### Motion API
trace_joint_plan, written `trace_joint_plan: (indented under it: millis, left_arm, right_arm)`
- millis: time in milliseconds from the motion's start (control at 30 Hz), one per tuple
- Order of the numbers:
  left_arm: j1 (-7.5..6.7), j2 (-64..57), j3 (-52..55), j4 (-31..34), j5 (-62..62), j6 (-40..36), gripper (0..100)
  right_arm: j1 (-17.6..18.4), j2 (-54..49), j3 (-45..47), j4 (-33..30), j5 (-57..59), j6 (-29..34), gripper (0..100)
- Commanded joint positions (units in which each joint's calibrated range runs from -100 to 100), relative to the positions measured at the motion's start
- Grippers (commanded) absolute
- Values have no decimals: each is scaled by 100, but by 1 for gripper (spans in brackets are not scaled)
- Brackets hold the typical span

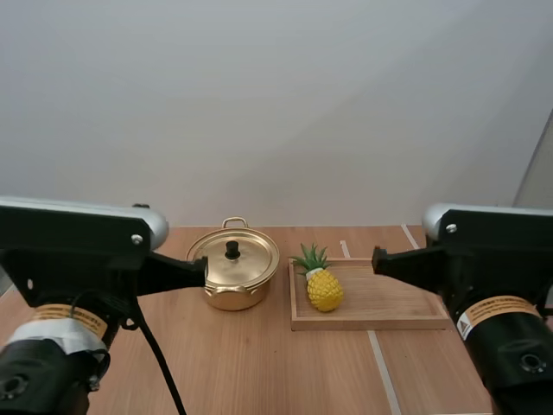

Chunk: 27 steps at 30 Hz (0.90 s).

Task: Open the pot, put the grape inside, and close it

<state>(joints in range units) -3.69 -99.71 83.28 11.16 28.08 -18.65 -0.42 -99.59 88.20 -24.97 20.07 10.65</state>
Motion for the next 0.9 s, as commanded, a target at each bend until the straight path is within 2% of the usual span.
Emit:
trace_joint_plan:
  millis: [0, 167, 300, 567, 733, 867]
  left_arm:
    - [10, -29, 861, 108, -869, -62, 0]
    - [15, -29, 1568, 108, -1221, -187, 0]
    - [24, -29, 1672, 108, -1205, -482, 0]
    - [59, -29, 1672, 66, 319, -815, 0]
    - [69, -29, 1672, 66, 357, -852, 0]
    - [138, -29, 1672, 66, 255, -852, 0]
  right_arm:
    - [4, -41, 409, 186, -148, 25, 0]
    - [4, -41, 768, 220, -148, 25, 0]
    - [4, -41, 921, 242, -83, 25, 0]
    - [-10, -41, 1180, 313, 211, 25, 0]
    - [-23, -41, 1180, 371, 496, 25, 0]
    - [-23, -41, 1180, 371, 715, 25, 0]
